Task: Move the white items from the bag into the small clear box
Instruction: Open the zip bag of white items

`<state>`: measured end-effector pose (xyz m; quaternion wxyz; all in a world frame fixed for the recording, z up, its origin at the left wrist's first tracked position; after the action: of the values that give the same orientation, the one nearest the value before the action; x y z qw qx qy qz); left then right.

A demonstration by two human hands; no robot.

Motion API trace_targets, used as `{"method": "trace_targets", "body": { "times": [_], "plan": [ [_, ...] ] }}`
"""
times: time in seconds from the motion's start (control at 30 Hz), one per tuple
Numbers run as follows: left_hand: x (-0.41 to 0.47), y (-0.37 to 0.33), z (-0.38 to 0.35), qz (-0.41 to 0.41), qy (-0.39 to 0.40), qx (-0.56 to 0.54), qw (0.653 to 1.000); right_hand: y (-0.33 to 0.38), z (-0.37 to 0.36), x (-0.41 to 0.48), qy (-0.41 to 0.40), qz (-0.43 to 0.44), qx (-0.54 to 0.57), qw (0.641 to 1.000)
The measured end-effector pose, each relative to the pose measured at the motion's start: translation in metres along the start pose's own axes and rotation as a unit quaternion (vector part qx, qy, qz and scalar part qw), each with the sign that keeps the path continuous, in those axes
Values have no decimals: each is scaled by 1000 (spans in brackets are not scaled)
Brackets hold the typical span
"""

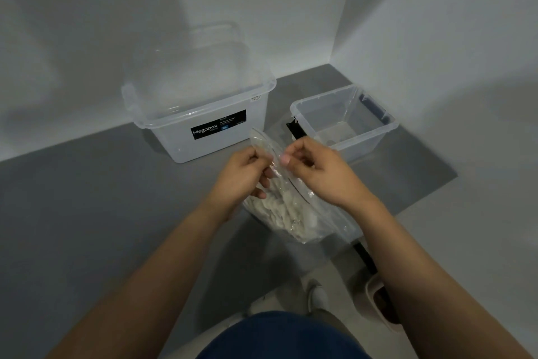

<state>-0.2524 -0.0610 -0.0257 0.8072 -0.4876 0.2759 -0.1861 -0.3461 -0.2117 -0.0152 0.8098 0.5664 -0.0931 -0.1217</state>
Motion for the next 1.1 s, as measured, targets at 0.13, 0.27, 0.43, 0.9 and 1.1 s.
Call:
{"method": "trace_targets", "body": {
  "times": [0.13, 0.27, 0.43, 0.9, 1.1],
  "plan": [
    [4, -2, -6, -13, -44, -6, 999, -10, 6, -13, 30, 41, -143, 988],
    [2, 1, -16, 12, -22, 21, 999, -10, 0, -15, 26, 46, -163, 985],
    [3, 8, -23, -52, -33, 16, 998, -11, 4, -14, -26, -3, -62, 998],
    [-10, 0, -17, 29, 85, 27, 996, 5, 2, -6, -120, 7, -44, 992],
    [-6, 4, -16, -23, 20, -23, 999, -3, 6, -26, -42, -11, -152, 987]
  ]
}}
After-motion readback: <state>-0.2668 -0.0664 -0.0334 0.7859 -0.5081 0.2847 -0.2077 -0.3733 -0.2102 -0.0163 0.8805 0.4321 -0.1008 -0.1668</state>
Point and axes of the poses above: each hand's wrist, its own x-axis towards the middle knuckle, its own z-axis out of the back of the hand, y = z × x, the point moved 1 cm from there along x, towards the middle knuckle, and after that the axes turned 14 degrees about x, right-handed, at the moved point
